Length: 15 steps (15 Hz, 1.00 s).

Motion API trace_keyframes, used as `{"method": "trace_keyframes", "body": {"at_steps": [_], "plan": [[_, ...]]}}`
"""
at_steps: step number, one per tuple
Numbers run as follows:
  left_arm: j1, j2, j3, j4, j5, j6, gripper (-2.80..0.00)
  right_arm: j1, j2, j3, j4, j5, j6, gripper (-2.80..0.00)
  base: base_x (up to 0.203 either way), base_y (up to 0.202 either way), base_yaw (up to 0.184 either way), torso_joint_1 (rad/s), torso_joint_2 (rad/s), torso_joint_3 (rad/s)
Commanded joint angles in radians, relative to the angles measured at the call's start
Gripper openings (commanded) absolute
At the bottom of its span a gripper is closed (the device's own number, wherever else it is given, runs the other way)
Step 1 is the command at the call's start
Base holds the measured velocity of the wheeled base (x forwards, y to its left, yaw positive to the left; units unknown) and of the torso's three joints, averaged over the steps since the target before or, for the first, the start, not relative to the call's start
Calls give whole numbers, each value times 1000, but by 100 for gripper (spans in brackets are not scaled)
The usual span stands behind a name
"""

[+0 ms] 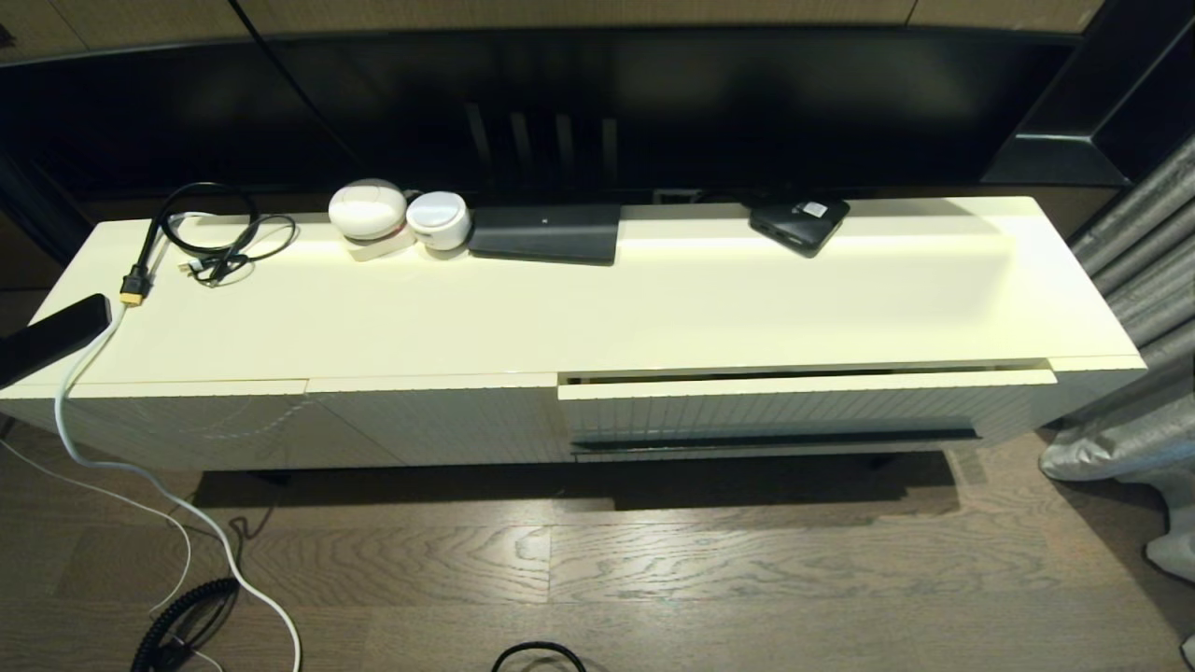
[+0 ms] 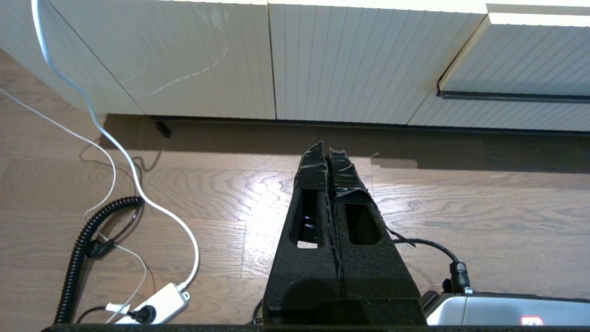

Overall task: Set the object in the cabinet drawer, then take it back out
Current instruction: Open the drawer

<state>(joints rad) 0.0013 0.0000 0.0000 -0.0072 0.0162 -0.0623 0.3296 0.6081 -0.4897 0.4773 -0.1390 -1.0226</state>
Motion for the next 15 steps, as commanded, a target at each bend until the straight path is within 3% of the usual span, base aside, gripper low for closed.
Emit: {"method": "trace_keyframes", "body": {"at_steps": [1,3,6,9,10,15], "plan": [[0,0,0,0,1,-1,-280,-67,-65,37,7,56,-49,-280,0,0,0,0,0,0],[0,0,0,-1,1,-1,-280,-119,-73,73,12,145,-112,-280,0,0,0,0,0,0],[-1,0,0,0,1,-1,-280,-101,-3,82,7,164,-184,-280,0,0,0,0,0,0],[0,0,0,0,1,-1,-280,-96,199,17,-54,177,-209,-280,0,0,0,0,0,0],[0,0,0,0,1,-1,-280,-90,283,-13,-96,178,-215,0,0,0,0,0,0,0],[0,0,0,0,1,-1,-280,-35,660,-184,-214,179,-240,0,0,0,0,0,0,0]]}}
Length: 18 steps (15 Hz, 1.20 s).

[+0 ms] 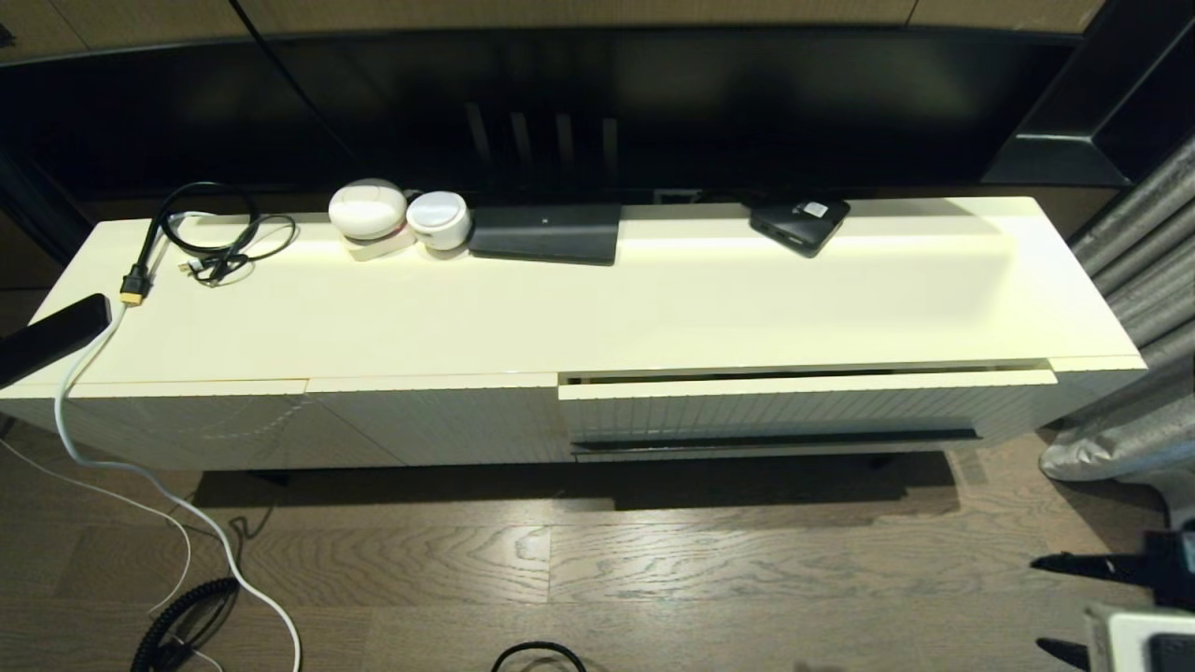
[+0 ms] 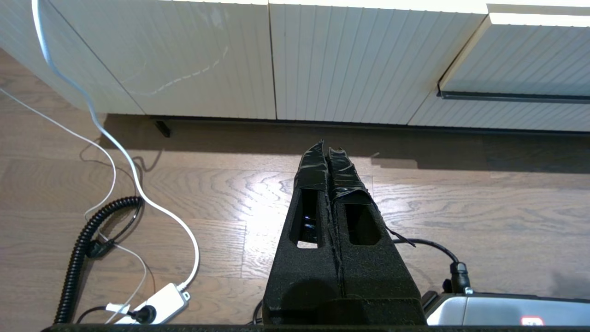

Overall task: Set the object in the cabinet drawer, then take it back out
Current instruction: Open the drawer

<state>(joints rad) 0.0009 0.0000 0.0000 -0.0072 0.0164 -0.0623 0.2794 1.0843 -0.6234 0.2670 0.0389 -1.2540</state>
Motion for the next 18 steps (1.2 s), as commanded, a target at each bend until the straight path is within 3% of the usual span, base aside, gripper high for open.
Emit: {"method": "trace_keyframes", "body": {"at_steps": [1,7,18], "plan": [[1,0,0,0,0,-1,-280,26,254,-87,-9,2,-9,0,0,0,0,0,0,0],[-1,0,0,0,0,-1,-280,66,574,-277,-15,6,-7,0,0,0,0,0,0,0],[1,0,0,0,0,-1,-280,60,881,-507,-51,33,18,0,0,0,0,0,0,0]]}}
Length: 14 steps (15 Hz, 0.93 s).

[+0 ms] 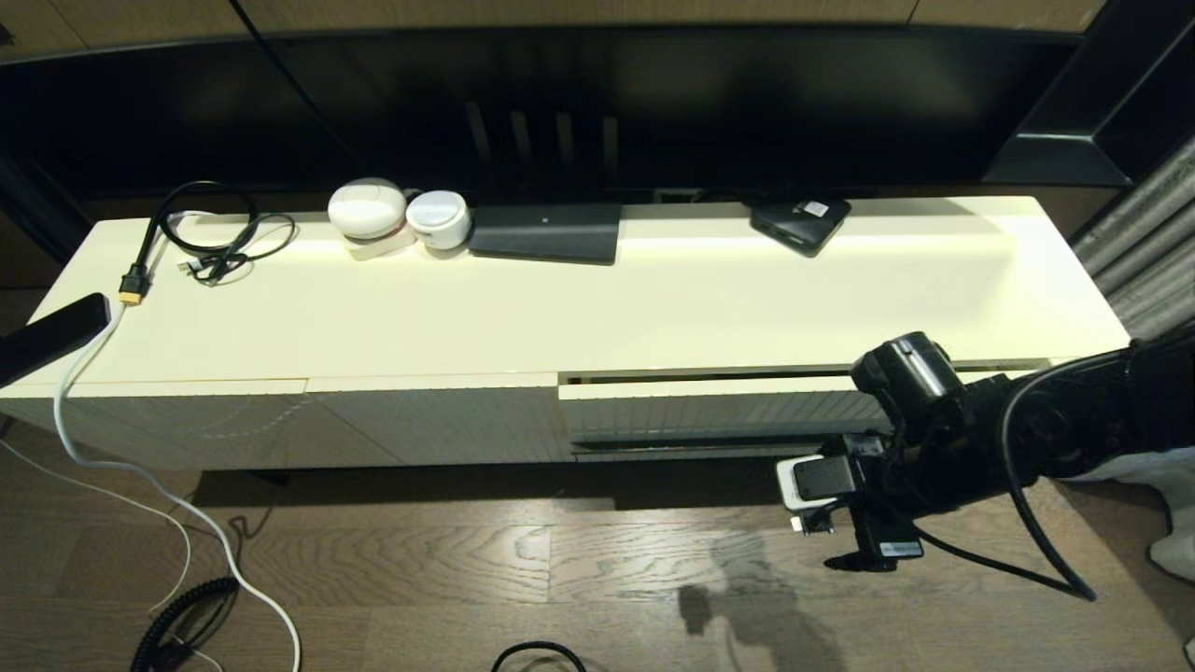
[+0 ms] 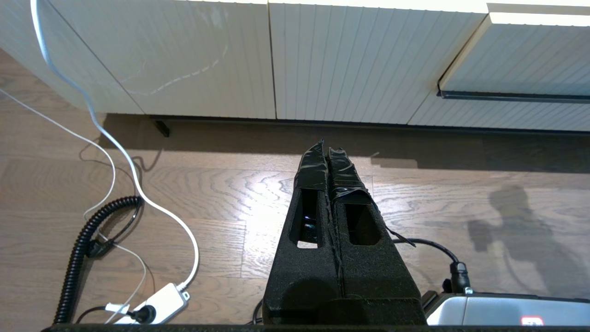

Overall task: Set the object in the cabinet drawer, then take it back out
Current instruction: Open the drawer

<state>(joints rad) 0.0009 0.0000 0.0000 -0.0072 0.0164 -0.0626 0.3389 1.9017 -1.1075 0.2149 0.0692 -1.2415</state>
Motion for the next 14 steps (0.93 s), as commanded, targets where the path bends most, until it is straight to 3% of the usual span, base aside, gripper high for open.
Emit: {"method": "trace_keyframes", "body": {"at_steps": [1,11,14], "plan": [[1,0,0,0,0,0,-280,-2,82,-32,3,6,14,0,0,0,0,0,0,0],[-1,0,0,0,0,0,-280,-51,224,-170,-3,9,16,0,0,0,0,0,0,0],[1,0,0,0,0,0,-280,-52,258,-167,-88,12,17,0,0,0,0,0,0,0]]}}
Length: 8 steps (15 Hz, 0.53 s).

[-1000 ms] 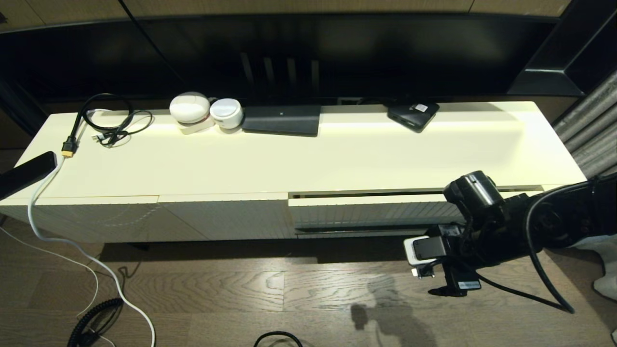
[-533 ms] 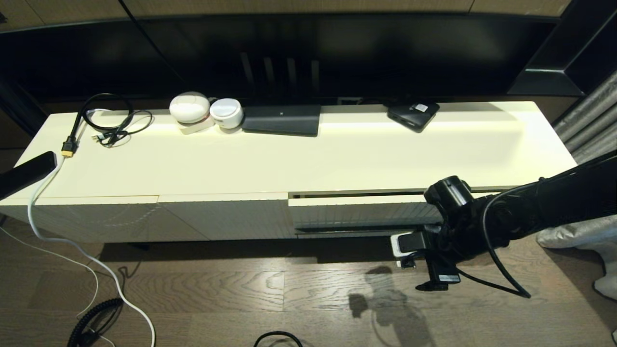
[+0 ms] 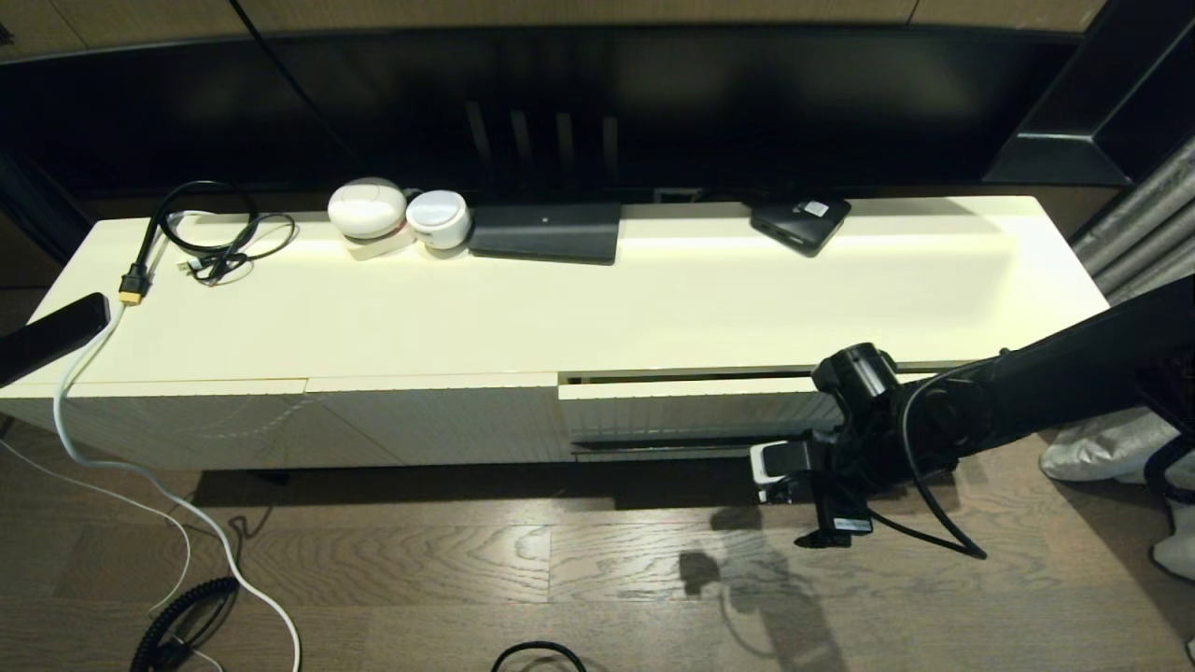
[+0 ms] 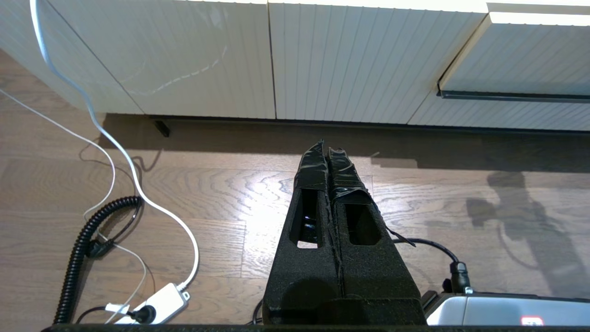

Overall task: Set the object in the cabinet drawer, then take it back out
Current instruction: Open the drawer

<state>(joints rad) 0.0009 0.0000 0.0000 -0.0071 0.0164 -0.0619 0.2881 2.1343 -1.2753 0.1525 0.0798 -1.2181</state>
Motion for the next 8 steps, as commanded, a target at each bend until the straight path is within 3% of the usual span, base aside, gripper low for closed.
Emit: {"method": "trace_keyframes", "body": {"at_steps": [1,8], "plan": [[-1,0,0,-1,0,-1,-280,-6,27,-1,-33,7,-7,0,0,0,0,0,0,0],[1,0,0,-1,0,-1,-280,-27,56,-14,-100,8,-15,0,0,0,0,0,0,0]]}}
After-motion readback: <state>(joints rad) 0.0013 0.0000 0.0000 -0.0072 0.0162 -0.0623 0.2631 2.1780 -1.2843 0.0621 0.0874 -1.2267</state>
